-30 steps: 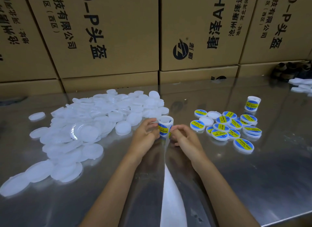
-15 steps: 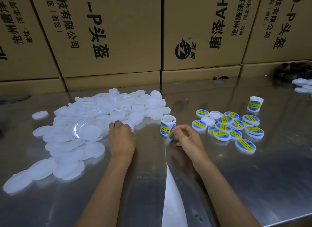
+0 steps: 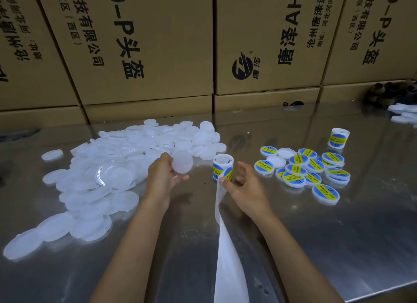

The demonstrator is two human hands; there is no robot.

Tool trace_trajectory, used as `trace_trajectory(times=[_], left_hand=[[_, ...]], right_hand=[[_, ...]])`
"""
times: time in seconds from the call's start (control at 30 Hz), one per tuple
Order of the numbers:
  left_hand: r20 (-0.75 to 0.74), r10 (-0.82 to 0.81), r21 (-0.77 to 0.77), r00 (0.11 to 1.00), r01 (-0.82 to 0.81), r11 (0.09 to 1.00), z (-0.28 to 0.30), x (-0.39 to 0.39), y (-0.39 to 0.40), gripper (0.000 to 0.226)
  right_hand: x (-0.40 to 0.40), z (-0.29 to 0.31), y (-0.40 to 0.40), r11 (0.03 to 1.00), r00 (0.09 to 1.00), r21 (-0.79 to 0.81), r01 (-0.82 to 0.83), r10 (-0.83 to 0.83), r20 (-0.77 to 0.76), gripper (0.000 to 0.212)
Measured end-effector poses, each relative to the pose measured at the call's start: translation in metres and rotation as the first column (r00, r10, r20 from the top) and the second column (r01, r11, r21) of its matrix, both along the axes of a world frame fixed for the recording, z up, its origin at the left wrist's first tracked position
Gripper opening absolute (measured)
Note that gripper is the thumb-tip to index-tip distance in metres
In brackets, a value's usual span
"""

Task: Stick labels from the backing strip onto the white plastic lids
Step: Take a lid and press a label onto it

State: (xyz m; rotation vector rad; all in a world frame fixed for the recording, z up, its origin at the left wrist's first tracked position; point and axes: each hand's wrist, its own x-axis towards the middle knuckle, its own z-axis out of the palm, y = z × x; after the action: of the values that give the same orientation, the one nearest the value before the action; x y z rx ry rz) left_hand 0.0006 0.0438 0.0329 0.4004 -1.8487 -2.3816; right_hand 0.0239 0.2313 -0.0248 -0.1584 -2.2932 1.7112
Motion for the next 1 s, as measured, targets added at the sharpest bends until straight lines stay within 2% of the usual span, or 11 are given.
trace_trajectory(times=[0.03, 0.1, 0.23, 0.33, 0.47, 0.53, 0.7, 0.83, 1.0], left_hand=[[0.003, -0.058, 0.109, 0.998, 0.057, 0.992, 0.001, 0.003, 0.002, 0.016], [-0.001, -0.131, 0.227, 0.991, 0.128, 0.966, 0.000, 0.008, 0.007, 0.009], [0.014, -0.264, 0.317, 0.964, 0.246, 0.916, -0.001, 0.012, 0.018, 0.013], [0.001, -0.330, 0.323, 0.944, 0.312, 0.893, -0.003, 0.012, 0.023, 0.010], [-0.054, -0.341, 0.136, 0.938, 0.346, 0.928, -0.006, 0.011, 0.028, 0.020], [-0.082, -0.350, 0.050, 0.933, 0.355, 0.934, -0.007, 0.014, 0.031, 0.018], [-0.227, -0.285, -0.120, 0.931, 0.263, 0.957, -0.008, 0.017, 0.039, 0.027], [-0.287, -0.305, -0.206, 0.908, 0.252, 0.945, -0.010, 0.016, 0.037, 0.024], [-0.343, -0.330, -0.418, 0.880, 0.172, 0.892, -0.015, 0.014, 0.041, 0.034]], right_hand=[[0.000, 0.000, -0.001, 1.000, 1.000, 0.007, 0.001, -0.001, -0.006, 0.065], [0.000, 0.000, -0.002, 0.998, 1.000, 0.053, 0.020, -0.020, -0.004, 0.065], [0.001, 0.003, -0.004, 0.990, 0.998, 0.121, 0.066, -0.065, -0.016, 0.050], [0.001, 0.002, -0.004, 0.986, 0.997, 0.149, 0.077, -0.072, -0.038, 0.039], [0.002, 0.002, -0.005, 0.979, 0.996, 0.193, 0.059, -0.046, -0.073, 0.030], [0.001, 0.001, -0.006, 0.977, 0.996, 0.206, 0.048, -0.031, -0.086, 0.026], [0.003, -0.001, -0.006, 0.966, 0.989, 0.256, 0.048, -0.009, -0.150, 0.030], [0.005, 0.001, -0.006, 0.967, 0.985, 0.252, 0.033, 0.011, -0.172, 0.034], [0.009, 0.002, -0.008, 0.962, 0.982, 0.271, 0.024, 0.028, -0.186, 0.040]])
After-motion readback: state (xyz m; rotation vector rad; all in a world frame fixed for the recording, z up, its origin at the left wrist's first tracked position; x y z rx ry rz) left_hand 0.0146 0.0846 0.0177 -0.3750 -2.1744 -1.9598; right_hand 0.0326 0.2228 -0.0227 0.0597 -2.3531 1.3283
